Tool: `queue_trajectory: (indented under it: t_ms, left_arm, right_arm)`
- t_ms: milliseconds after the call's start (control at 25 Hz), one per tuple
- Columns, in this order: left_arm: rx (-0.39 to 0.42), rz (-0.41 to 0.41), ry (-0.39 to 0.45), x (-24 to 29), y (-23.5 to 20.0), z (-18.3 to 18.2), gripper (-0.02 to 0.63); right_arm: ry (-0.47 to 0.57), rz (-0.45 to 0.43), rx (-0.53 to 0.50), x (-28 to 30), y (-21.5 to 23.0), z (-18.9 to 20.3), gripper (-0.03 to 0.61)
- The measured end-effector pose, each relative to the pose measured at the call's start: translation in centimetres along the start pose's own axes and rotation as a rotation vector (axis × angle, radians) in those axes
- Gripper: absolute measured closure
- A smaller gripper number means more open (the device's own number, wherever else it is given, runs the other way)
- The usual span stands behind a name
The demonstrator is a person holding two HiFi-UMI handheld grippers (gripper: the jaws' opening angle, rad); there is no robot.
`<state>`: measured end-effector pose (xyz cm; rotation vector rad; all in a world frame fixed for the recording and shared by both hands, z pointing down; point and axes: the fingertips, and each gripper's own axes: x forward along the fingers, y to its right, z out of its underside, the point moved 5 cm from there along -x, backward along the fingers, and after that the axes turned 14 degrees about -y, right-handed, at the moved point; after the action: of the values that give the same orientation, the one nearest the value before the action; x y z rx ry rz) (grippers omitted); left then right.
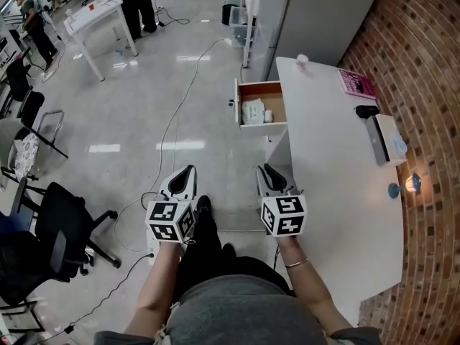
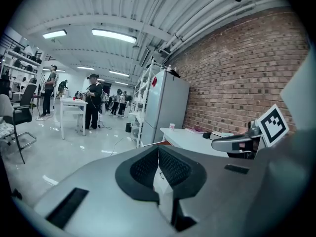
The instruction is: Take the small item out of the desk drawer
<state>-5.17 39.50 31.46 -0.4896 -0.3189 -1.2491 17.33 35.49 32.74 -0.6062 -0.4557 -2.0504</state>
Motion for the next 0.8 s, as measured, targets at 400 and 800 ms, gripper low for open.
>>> queue_trajectory:
  t_ms: [400,800]
  left_arm:
    - [-0.007,0.056,-0.038,7.2,-5.6,-3.2,0.591]
    - [0.010,0.126,-0.072,14.5,-12.4,-8.3,0.591]
  right_arm:
    - [-0.039,0.066,0.046,7.3,2.0,-3.6,0.450]
    - [-0.087,0.144,0.092,14.7,3.2,-9.1,0.436]
